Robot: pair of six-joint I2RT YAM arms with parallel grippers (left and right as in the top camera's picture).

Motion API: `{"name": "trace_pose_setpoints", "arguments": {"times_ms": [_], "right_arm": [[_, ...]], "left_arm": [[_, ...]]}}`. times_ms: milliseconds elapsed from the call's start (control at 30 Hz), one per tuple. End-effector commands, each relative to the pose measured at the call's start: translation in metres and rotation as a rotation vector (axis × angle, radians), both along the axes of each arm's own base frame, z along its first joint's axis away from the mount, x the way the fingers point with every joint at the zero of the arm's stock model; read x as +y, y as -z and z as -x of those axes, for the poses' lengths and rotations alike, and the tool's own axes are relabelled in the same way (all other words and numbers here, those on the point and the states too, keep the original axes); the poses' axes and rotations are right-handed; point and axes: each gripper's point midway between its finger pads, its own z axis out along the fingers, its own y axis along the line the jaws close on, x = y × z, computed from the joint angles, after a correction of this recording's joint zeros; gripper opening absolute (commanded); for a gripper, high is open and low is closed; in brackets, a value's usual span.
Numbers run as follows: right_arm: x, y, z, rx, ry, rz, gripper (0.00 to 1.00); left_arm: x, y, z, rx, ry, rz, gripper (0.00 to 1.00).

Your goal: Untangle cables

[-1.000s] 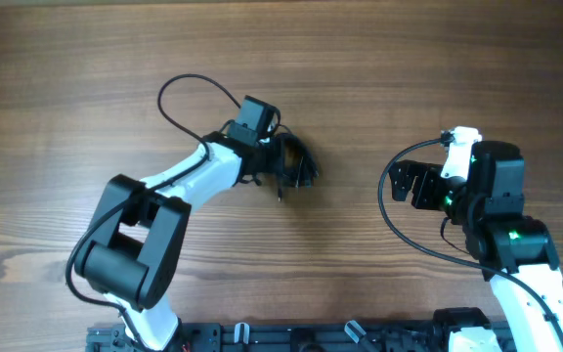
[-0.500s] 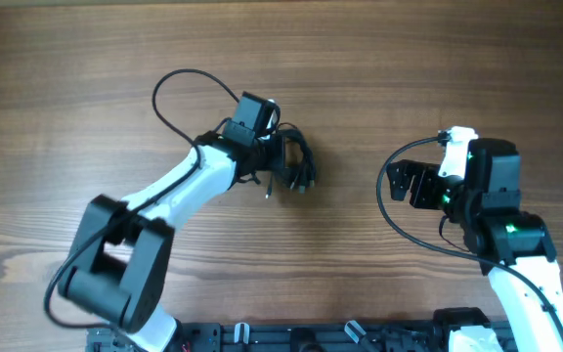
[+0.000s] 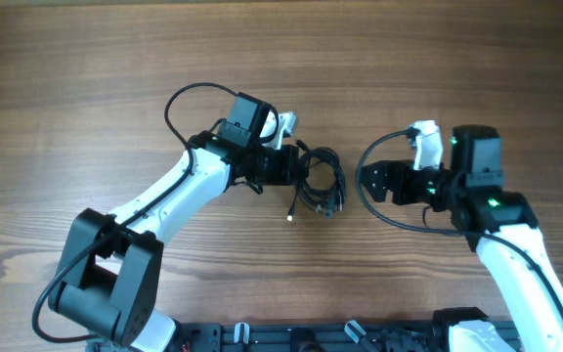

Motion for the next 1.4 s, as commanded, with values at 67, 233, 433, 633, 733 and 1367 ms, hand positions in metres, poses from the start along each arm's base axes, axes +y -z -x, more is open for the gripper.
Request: {"name": "trace_pose_setpoints", "arguments": {"times_ms": [67,233,433,633,733,1367], "right_arm": [[0.032,0.002,-0.003,-0.009,-0.141,-0.050,0.80],[0.037,0.017,-0.007,0.028,-0.153,-0.048,0.64],[0.038,0.041,-0.006,0.125,-0.132,-0.055,0.50],[0.039,0.046,-0.005,0.144,-0.136,-0.061,0.44],[0.042,0.042,-0.005,0.134,-0.151,-0.084,0.41],[0.068,0.014,0.013,0.118,-0.310,-0.279,0.04]], "left_arm": [[-0.011,-0.023,0.002,-0.016,0.039,0.094,0.04],[-0.011,-0.023,0.002,-0.017,0.040,0.097,0.04],[-0.011,-0.023,0.001,-0.004,0.022,0.100,0.04],[-0.015,-0.028,-0.002,-0.002,0.012,0.125,0.04],[-0.017,-0.030,0.001,0.009,0.023,0.144,0.04],[0.023,0.003,-0.017,-0.026,-0.140,-0.119,0.13]]}}
